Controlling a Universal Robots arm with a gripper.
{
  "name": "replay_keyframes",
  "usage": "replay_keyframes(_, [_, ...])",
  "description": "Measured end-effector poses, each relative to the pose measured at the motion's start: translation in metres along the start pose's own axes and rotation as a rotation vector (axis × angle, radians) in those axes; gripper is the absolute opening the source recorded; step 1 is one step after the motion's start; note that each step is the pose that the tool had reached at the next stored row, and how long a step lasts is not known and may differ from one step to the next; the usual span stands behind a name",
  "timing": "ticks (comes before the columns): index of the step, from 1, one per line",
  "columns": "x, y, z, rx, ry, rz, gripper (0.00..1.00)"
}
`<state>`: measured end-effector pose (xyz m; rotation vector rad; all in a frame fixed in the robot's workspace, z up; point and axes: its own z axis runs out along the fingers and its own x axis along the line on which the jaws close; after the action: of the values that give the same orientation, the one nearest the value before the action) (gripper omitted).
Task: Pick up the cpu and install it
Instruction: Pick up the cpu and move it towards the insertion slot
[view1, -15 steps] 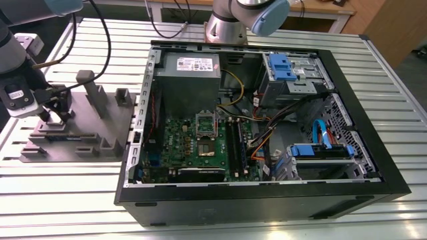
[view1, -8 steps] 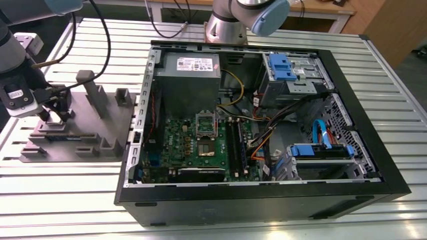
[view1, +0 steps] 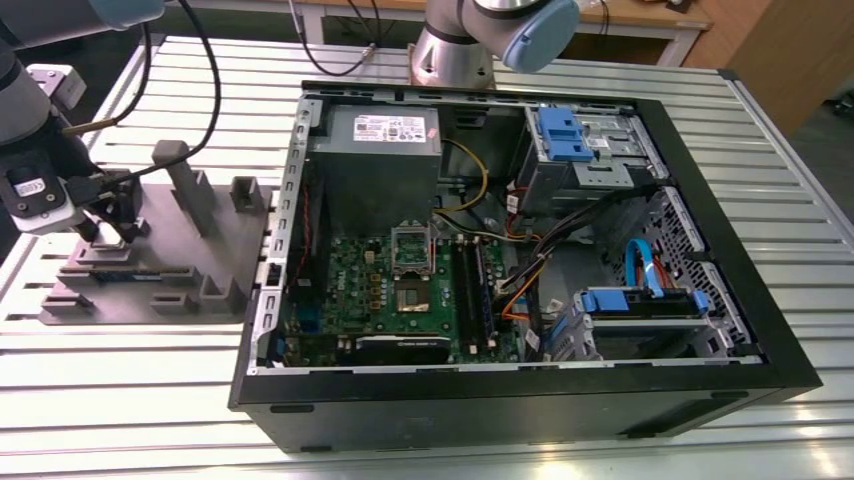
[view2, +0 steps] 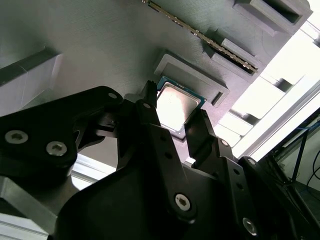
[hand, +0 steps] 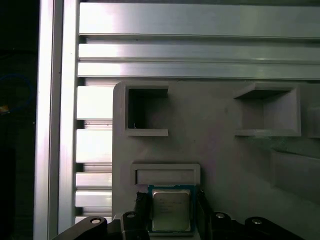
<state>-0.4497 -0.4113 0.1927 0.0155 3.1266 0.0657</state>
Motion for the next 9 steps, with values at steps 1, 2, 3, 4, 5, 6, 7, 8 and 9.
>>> replay_keyframes(1, [0.0000,0.0000,-0.0002,0.0001,0.0001,0.000,0.47])
replay_keyframes(2, [0.0000,0.0000,-0.0004,0.0000,0.0001,0.000,0.47])
replay_keyframes(3, [0.0000,0.0000,-0.0006,0.0000,0.0000,0.000,0.47])
replay_keyframes(4, [0.0000,0.0001,-0.0010,0.0001,0.0002,0.000,0.47])
replay_keyframes(5, [0.0000,0.0001,-0.0014,0.0001,0.0001,0.000,0.47])
replay_keyframes(6, [0.0000,0.0001,-0.0017,0.0000,0.0000,0.000,0.47])
replay_keyframes(7, [0.0000,0.0001,-0.0019,-0.0001,-0.0001,0.000,0.47])
replay_keyframes(8, [0.0000,0.0001,-0.0021,0.0000,-0.0001,0.000,0.47])
replay_keyframes(9, [0.0000,0.0001,-0.0022,-0.0001,-0.0002,0.000,0.47])
